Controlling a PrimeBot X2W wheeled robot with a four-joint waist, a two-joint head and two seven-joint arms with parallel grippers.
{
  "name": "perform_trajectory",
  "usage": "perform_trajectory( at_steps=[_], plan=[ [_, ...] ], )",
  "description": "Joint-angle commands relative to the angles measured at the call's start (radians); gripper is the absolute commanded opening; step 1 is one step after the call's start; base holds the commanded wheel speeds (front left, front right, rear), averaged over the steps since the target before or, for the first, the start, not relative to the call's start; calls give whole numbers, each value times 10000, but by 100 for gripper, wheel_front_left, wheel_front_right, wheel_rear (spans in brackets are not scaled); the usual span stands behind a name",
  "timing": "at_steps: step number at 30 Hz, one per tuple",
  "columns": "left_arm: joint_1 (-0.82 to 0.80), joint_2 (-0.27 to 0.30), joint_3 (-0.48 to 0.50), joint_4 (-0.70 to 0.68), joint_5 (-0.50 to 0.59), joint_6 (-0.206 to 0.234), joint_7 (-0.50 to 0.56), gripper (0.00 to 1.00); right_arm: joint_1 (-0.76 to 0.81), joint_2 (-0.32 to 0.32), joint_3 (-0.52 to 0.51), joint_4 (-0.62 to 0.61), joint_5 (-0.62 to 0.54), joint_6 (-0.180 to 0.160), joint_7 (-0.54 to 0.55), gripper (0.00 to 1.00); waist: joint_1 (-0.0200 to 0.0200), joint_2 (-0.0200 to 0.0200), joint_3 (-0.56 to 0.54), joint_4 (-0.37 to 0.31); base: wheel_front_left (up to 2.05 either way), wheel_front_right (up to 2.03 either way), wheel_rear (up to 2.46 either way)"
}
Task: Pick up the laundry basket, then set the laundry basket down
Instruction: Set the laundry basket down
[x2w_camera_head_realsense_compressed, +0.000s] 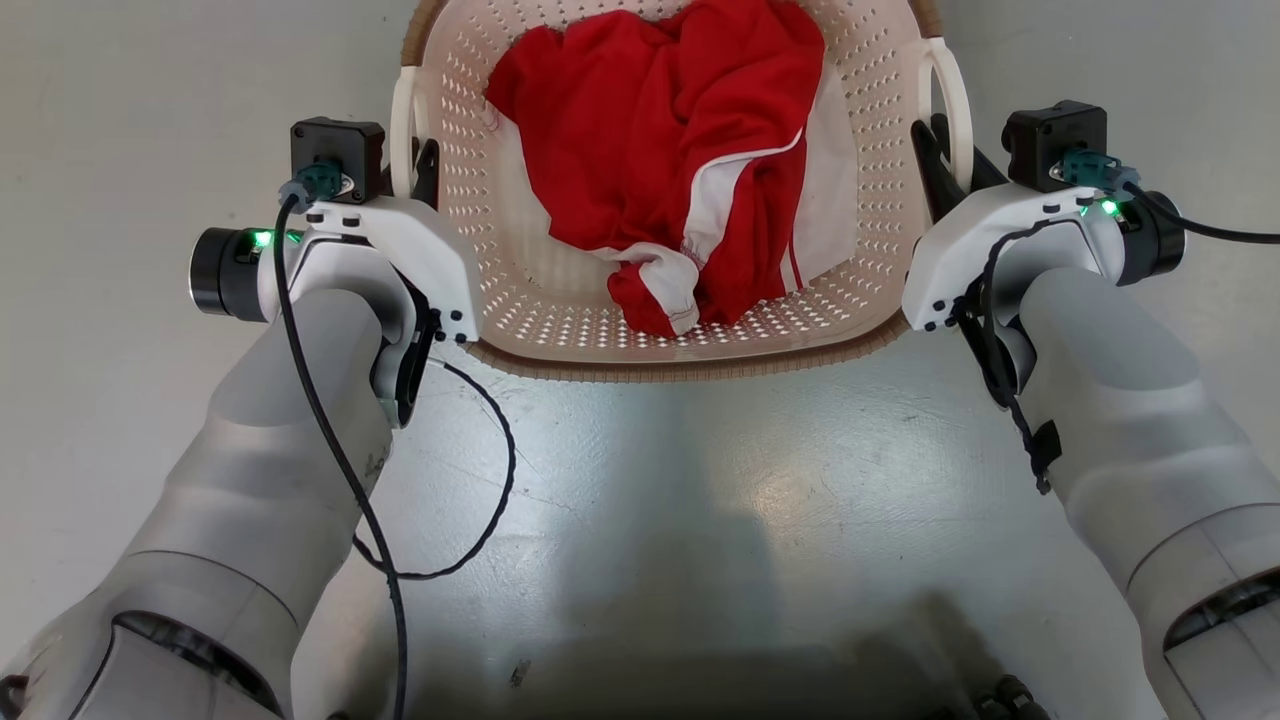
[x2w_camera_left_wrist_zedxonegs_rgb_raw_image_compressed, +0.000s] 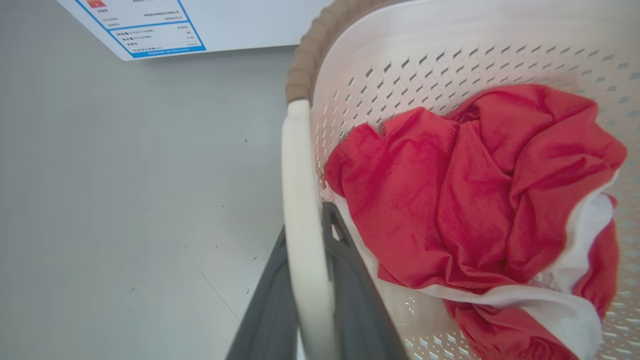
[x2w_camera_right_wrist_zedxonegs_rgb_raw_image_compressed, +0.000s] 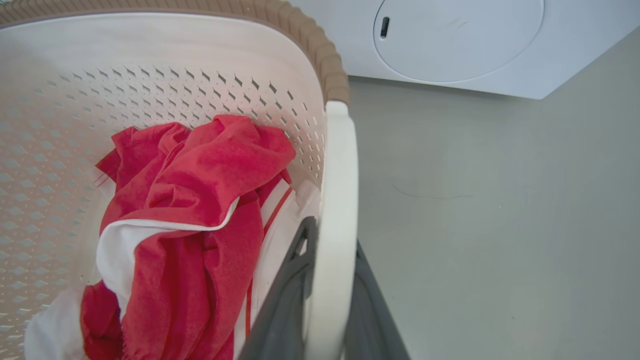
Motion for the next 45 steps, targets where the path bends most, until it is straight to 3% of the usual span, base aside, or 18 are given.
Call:
perform_trajectory(
  at_steps=[1,10,11,12,13,32,45],
  plan=[
    [19,66,162,-181,271,-122,-91,0,490,371,18,-256,-282,165,-146,0,0,0,36,-17,0,0,0],
    [6,-46,593,56,714,-251,-91,0,821,375,-291,-631,-260,165,-146,0,0,0,146,-39,0,0,0],
    [-3,-60,677,116,690,-214,-91,0,790,375,-372,-632,-254,165,-146,39,0,0,160,-58,0,0,0],
    [-22,-71,722,147,715,-177,-91,32,767,375,-457,-577,-277,165,-146,100,0,0,171,-67,0,0,0],
    [-16,-94,748,233,733,-126,-91,100,764,376,-515,-502,-282,165,-146,100,0,0,176,-63,0,0,0],
    [-75,-178,1015,694,1114,-87,-91,100,834,376,-928,-552,-599,165,-147,100,0,0,83,-140,0,0,0],
    [342,103,1738,456,1312,495,-91,100,1313,377,-2317,-1608,-1215,165,-147,100,0,0,-825,-327,0,0,0]
  ],
)
